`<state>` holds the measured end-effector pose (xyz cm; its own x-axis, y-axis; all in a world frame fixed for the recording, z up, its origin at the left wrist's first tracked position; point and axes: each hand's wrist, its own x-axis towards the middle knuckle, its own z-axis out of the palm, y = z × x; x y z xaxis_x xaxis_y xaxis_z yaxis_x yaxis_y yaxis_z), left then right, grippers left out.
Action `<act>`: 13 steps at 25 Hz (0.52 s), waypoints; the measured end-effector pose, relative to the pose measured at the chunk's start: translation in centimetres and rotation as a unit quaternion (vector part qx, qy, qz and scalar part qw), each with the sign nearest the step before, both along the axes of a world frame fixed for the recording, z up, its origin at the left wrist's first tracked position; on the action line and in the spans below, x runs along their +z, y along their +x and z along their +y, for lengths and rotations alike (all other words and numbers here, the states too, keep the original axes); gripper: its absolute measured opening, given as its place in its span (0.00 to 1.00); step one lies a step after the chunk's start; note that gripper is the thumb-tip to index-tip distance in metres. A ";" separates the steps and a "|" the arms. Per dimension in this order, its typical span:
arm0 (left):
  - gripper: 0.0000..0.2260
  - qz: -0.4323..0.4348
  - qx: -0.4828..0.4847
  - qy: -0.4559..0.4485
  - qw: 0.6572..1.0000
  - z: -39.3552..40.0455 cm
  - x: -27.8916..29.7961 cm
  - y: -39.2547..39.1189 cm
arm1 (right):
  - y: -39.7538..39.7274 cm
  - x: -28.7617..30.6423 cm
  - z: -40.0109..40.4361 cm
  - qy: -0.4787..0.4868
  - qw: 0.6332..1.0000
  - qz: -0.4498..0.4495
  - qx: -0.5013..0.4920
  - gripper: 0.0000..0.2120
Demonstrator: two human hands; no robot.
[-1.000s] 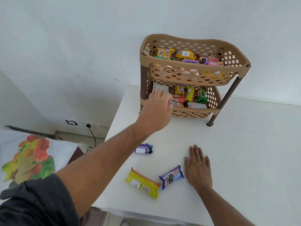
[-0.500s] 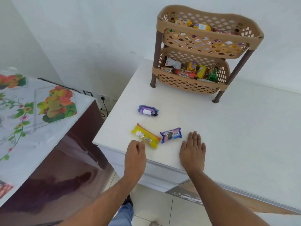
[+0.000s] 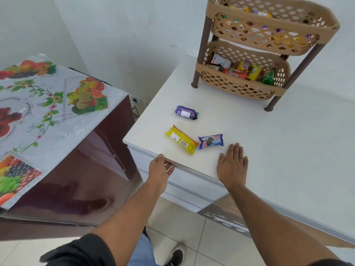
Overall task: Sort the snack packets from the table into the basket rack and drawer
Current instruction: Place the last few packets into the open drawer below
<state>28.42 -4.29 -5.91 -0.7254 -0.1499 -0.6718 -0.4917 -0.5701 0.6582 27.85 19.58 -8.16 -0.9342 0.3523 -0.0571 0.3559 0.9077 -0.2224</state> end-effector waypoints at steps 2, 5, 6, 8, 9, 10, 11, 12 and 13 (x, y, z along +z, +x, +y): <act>0.11 0.004 0.025 0.009 1.000 -0.4 -0.3 -0.3 | -0.1 0.2 0.5 -0.010 1.000 -0.023 0.010 0.31; 0.11 -0.004 0.014 0.012 1.000 -0.9 -0.8 -0.4 | -0.2 0.4 0.9 -0.022 0.998 -0.052 0.017 0.32; 0.11 -0.011 0.009 0.008 1.000 -1.0 -1.0 -0.3 | -0.3 0.5 0.9 -0.026 0.998 -0.060 0.017 0.32; 0.13 -0.030 -0.002 -0.019 0.999 -1.4 -1.5 -0.4 | -0.4 0.7 1.0 -0.035 0.997 -0.068 0.018 0.33; 0.15 -0.045 -0.012 -0.045 0.998 -1.6 -1.7 -0.3 | -0.4 0.8 1.1 -0.039 0.996 -0.072 0.019 0.33; 0.19 -0.062 -0.028 -0.081 0.994 -1.8 -1.8 -0.1 | -0.4 1.0 1.1 -0.044 0.996 -0.075 0.020 0.33; 0.22 -0.078 -0.047 -0.121 0.988 -2.0 -1.9 0.2 | -0.4 1.1 1.2 -0.046 0.996 -0.077 0.021 0.33; 0.23 -0.093 -0.065 -0.156 0.981 -2.3 -1.8 0.6 | -0.3 1.1 1.2 -0.047 0.996 -0.077 0.022 0.33; 0.23 -0.103 -0.080 -0.180 0.975 -2.7 -1.8 1.3 | -0.3 1.1 1.2 -0.045 0.996 -0.077 0.023 0.33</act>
<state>29.76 -6.95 -7.74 -0.6149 -0.2985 -0.7299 -0.6981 -0.2245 0.6799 27.57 20.78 -7.03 -0.9271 0.2966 -0.2293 0.3505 0.9028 -0.2492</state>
